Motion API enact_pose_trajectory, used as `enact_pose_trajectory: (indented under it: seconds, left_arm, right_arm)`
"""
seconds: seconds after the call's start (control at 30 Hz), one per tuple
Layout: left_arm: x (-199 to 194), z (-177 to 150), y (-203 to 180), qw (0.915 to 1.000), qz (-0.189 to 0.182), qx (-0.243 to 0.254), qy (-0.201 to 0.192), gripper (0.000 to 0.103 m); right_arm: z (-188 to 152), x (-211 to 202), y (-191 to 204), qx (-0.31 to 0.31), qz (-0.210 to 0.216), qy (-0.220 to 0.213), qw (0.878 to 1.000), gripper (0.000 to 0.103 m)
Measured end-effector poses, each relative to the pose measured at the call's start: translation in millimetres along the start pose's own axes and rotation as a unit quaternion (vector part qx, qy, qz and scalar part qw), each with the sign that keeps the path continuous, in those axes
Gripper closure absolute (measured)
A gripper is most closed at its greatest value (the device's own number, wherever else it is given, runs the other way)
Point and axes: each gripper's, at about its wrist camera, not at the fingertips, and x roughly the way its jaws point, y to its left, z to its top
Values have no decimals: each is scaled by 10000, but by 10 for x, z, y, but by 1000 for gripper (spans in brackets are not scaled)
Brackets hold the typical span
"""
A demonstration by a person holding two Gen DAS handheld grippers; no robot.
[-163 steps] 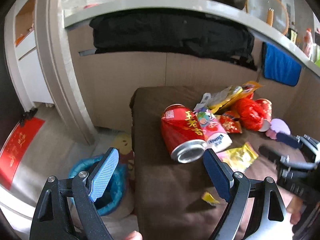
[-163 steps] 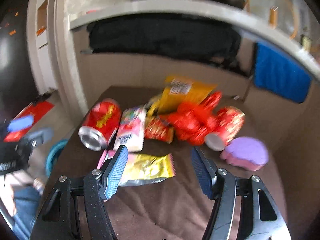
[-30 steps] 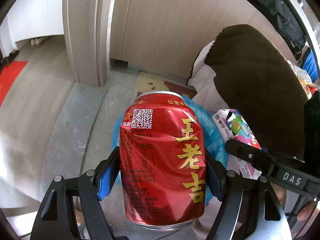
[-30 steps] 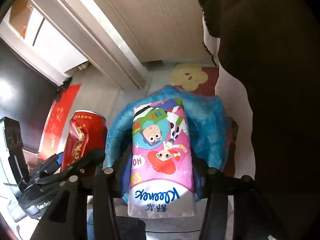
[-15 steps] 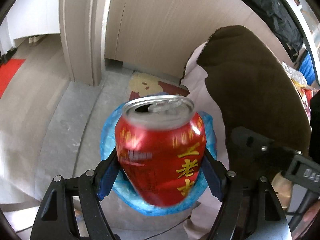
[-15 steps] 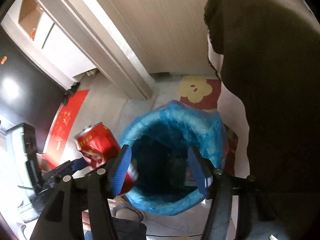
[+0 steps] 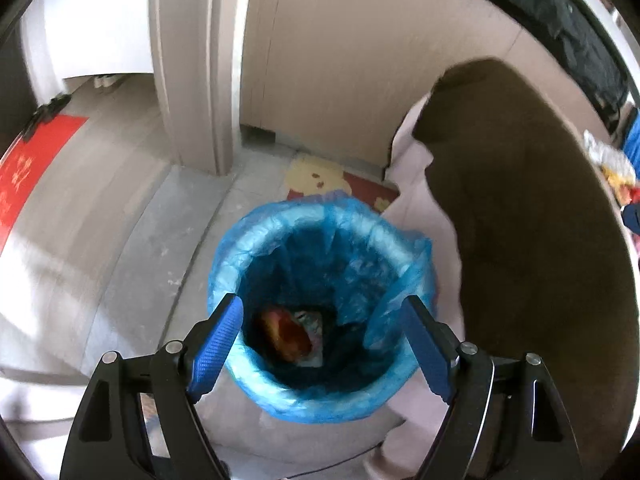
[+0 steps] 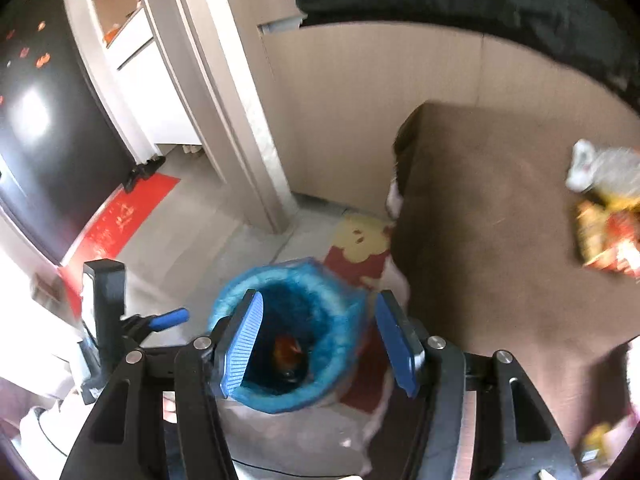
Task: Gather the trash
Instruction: 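Carry the can and tissue pack over the blue bin and open both tools, then grasp the clear plastic packaging with the left tool while the right tool reaches the silver lid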
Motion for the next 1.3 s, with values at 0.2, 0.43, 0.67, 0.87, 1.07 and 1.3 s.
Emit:
enact_pose_trajectory:
  seconds: [0.2,0.43,0.67,0.87,1.07,1.3]
  left_arm:
    - [-618,96,-785,9971,93,541,-524,22]
    - [-1085,75,-2071,9900,-478,1030,-842,22]
    - [-958,121,-3074,9847,-914,1283,-748,22]
    - [-684,327,-3697,9850,-841,1349,-668,23]
    - [-446,603,-3959,9892,-670,1194,-517,23]
    - [-297,902,-3913,9904,-477,1218,-449,23]
  right_arm:
    - [-36,-555,-420,-241,-145,-315,9991,49]
    - [-132,-1204,-1242,-446,-731,-652,9942,49]
    - [-254,-1538,-2083,-542,-1359,-687,9868,49]
    - [-227,-1668,-2776,-222,-1629,-872,9825,49]
    - [302,-1719,-3237,99,-1403,-1199,9828,48]
    - [1197,-1022,-3289,-39,-1049,-361,9938,51]
